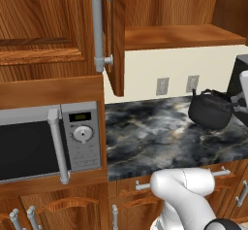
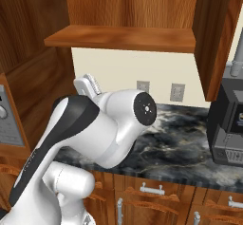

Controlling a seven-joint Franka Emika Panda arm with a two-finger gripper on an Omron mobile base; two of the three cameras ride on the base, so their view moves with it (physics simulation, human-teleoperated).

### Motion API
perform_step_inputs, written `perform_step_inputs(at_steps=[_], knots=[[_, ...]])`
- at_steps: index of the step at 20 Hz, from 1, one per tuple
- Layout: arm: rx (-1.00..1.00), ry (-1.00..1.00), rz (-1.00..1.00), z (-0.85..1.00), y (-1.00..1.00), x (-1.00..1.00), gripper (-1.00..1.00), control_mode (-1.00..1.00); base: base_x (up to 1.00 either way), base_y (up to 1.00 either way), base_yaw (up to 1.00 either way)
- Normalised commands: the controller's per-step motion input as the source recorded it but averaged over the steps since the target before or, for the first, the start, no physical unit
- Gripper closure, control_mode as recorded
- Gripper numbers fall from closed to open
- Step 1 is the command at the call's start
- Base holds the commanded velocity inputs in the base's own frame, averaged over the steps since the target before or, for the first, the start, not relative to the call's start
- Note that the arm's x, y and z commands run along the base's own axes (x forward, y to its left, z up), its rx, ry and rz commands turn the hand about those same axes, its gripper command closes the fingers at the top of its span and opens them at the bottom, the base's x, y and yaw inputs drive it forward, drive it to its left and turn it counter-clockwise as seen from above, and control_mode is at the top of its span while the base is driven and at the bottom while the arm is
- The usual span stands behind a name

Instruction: Open the cabinet, pick the kettle from the cabinet, and place it in the sink.

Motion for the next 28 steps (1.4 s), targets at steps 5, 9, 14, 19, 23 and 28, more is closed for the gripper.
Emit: perform_step_inputs(at_steps=[5, 9, 14, 19, 23, 28], knots=[[0.00, 0.00, 0.00, 0.00, 0.00, 0.00, 1.00, -1.00, 0.00, 0.00, 0.00], [0.00, 0.00, 0.00, 0.00, 0.00, -0.04, 1.00, -1.00, 0.00, 0.00, 0.00], [0.01, 0.00, 0.00, 0.00, 0.00, -0.02, 1.00, -1.00, 0.00, 0.00, 0.00], [0.00, 0.00, 0.03, 0.00, 0.04, -0.01, 1.00, -1.00, 0.00, 0.00, 0.00], [0.01, 0.00, 0.00, 0.00, 0.00, -0.04, 1.00, -1.00, 0.00, 0.00, 0.00], [0.02, 0.00, 0.00, 0.00, 0.00, -0.04, 1.00, -1.00, 0.00, 0.00, 0.00]])
